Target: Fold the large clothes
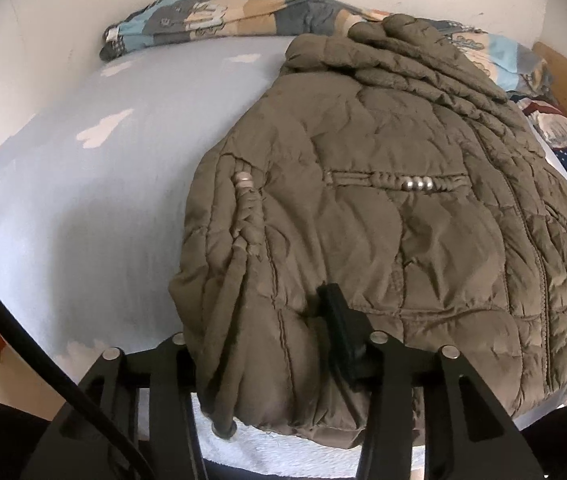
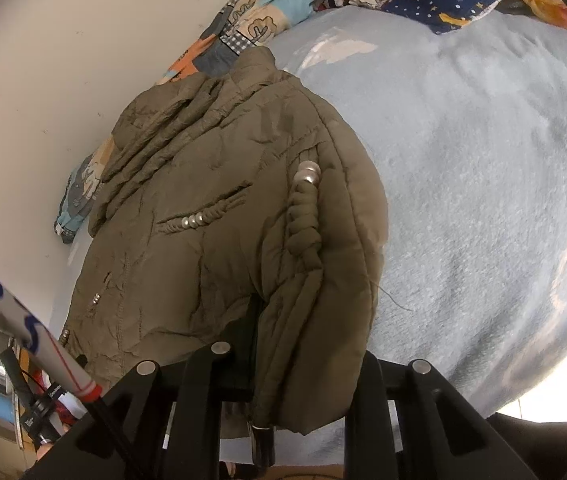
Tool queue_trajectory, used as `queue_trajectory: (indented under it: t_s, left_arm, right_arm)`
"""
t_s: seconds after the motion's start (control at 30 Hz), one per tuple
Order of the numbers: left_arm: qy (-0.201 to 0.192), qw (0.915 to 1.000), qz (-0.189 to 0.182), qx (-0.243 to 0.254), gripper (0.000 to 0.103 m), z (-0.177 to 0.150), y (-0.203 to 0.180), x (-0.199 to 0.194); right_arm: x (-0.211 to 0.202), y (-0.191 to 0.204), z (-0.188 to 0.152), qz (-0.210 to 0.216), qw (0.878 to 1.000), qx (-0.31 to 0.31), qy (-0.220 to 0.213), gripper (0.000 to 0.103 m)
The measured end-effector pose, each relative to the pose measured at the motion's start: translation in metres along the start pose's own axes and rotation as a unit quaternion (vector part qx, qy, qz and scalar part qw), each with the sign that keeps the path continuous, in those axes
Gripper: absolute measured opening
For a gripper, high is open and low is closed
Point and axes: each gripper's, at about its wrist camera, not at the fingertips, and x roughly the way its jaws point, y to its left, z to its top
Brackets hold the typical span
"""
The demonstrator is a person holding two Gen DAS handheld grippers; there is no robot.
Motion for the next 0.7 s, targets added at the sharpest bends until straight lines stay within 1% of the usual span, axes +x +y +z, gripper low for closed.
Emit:
queue_trajectory:
  t_s: [0.07, 0.13, 0.17, 0.3, 0.37, 0.53, 0.7]
  left_arm:
    - [0.007, 1.0000, -0.001, -0.005, 0.050, 0.000, 0.002, 0.003]
    - [0.004, 0.9999, -0.003, -0.009, 0.049, 0.000, 0.003, 0.001]
    - [0.002, 1.0000, -0.004, -0.008, 0.047, -0.001, 0.002, 0.000]
    - [-0.019, 0.9998, -0.011, 0.003, 0.030, -0.001, -0.002, -0.010]
    - [-0.032, 0.9994, -0.015, 0.004, 0.027, 0.001, -0.003, -0.016]
    - [-0.052, 0.9985, -0.020, -0.005, 0.025, 0.008, -0.004, -0.029]
    - [-0.089, 0.9959, -0.012, 0.008, 0.023, 0.018, -0.014, -0.047]
  right_arm:
    - [0.004, 0.005, 0.003, -0.001, 1.000, 0.003, 0.002, 0.020]
    - [0.006, 0.005, 0.004, -0.001, 1.000, 0.004, 0.003, 0.021]
    - [0.006, 0.005, 0.004, -0.001, 1.000, 0.004, 0.003, 0.021]
    - [0.002, 0.007, 0.004, 0.007, 1.000, -0.005, -0.010, 0.019]
    - [-0.003, 0.010, 0.004, 0.012, 1.000, -0.014, -0.022, 0.018]
    - [-0.011, 0.014, 0.005, 0.026, 0.999, -0.018, -0.036, 0.017]
    - [-0.024, 0.021, 0.009, 0.047, 0.997, -0.023, -0.055, 0.016]
